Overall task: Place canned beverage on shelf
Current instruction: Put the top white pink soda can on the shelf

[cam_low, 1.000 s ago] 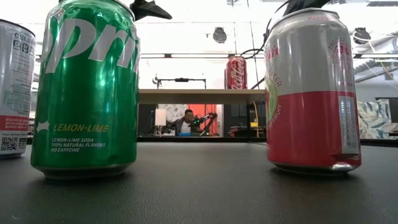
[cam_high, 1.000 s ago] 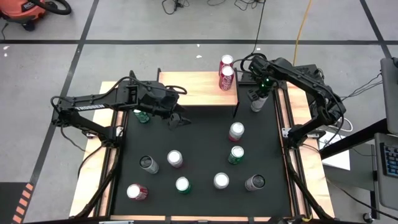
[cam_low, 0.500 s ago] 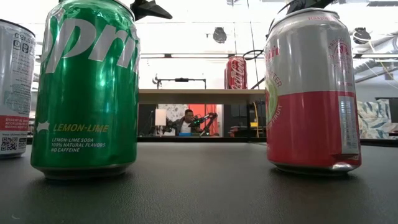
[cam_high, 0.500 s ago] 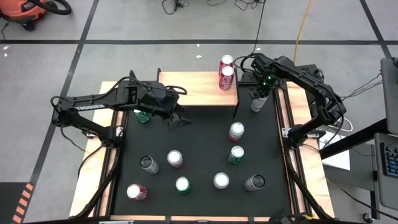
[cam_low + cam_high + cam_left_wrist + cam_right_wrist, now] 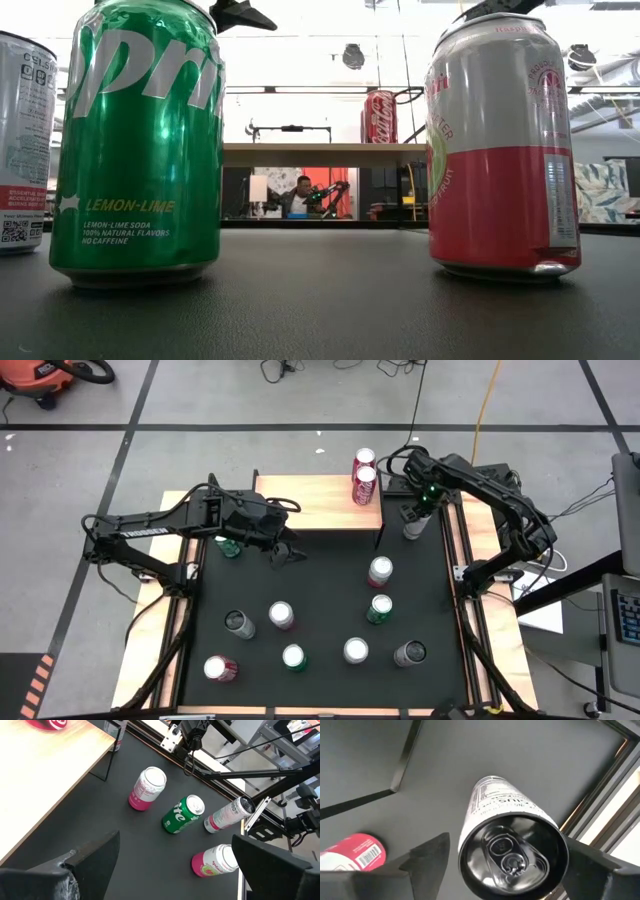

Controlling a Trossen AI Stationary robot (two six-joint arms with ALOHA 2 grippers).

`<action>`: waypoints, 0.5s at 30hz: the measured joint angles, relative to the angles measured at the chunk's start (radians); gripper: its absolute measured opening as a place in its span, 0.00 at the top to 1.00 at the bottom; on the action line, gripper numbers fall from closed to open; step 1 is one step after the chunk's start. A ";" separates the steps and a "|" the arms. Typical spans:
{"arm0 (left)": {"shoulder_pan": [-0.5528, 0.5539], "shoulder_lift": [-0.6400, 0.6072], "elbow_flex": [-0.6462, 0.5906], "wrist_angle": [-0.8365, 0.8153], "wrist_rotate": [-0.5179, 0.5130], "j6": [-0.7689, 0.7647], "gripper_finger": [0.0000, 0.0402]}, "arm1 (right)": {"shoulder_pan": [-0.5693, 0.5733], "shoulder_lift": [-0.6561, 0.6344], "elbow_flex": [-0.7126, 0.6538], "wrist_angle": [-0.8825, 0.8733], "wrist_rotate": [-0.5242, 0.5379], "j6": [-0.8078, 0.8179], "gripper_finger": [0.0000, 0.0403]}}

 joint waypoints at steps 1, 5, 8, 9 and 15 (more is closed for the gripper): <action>0.000 0.000 0.000 0.000 0.000 0.000 0.04 | 0.000 0.000 -0.004 0.002 0.000 0.000 0.25; 0.000 0.000 0.000 0.000 0.000 0.001 0.04 | 0.000 0.000 -0.027 0.008 0.000 0.000 0.32; 0.000 0.000 0.000 0.000 0.000 0.001 0.04 | 0.000 -0.003 -0.039 0.011 0.001 -0.004 0.39; 0.000 0.000 0.000 0.000 0.000 0.001 0.04 | 0.000 -0.003 -0.040 0.011 0.001 -0.007 0.42; 0.000 0.000 0.000 0.000 -0.008 0.001 0.04 | 0.002 -0.008 -0.041 0.010 -0.003 -0.014 0.46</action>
